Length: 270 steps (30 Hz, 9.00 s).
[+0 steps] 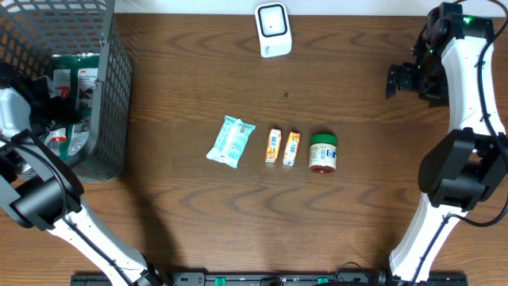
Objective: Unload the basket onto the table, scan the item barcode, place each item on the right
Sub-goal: 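Grasp a red stick packet in the basket with the left gripper, then carry the red packet to the row and set it beside the wipes, then return the left gripper into the basket and grasp the green glove pack, then carry the green glove pack out and lay it left of the wipes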
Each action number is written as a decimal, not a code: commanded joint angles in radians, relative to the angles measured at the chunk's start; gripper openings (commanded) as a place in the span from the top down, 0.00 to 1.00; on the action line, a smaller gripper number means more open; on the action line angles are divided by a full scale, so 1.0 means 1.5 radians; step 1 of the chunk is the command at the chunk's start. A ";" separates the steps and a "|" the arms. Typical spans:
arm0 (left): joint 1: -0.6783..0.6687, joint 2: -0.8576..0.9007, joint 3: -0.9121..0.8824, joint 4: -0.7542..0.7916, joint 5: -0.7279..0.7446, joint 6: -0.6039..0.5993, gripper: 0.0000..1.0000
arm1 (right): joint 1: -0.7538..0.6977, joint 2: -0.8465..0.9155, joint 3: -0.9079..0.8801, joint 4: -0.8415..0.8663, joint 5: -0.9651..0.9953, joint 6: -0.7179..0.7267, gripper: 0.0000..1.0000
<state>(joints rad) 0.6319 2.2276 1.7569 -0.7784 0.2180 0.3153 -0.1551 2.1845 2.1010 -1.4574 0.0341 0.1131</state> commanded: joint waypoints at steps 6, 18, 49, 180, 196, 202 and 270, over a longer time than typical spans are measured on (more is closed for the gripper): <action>-0.001 0.061 -0.043 -0.023 0.183 0.002 0.56 | -0.001 0.001 0.008 0.000 0.004 -0.004 0.01; -0.002 0.055 -0.043 -0.014 0.184 0.002 0.14 | -0.001 0.001 0.008 0.000 0.004 -0.004 0.01; -0.055 0.030 -0.038 -0.022 0.321 0.001 0.25 | -0.001 0.001 0.008 0.000 0.004 -0.004 0.01; -0.055 -0.203 0.074 -0.112 -0.041 -0.217 0.01 | -0.001 0.001 0.008 0.000 0.004 -0.004 0.01; -0.022 0.040 0.074 -0.129 0.091 -0.153 0.02 | 0.000 0.001 0.008 0.000 0.004 -0.004 0.01; -0.033 0.090 0.073 -0.147 0.092 -0.153 0.01 | -0.001 0.001 0.008 0.000 0.004 -0.004 0.01; -0.578 -0.472 -0.276 -0.101 -0.151 -0.427 0.93 | -0.001 0.001 0.008 0.000 0.004 -0.004 0.01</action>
<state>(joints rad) -0.2077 1.5021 1.3994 -0.9752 0.1268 -0.2470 -0.1551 2.1845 2.1010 -1.4574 0.0341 0.1127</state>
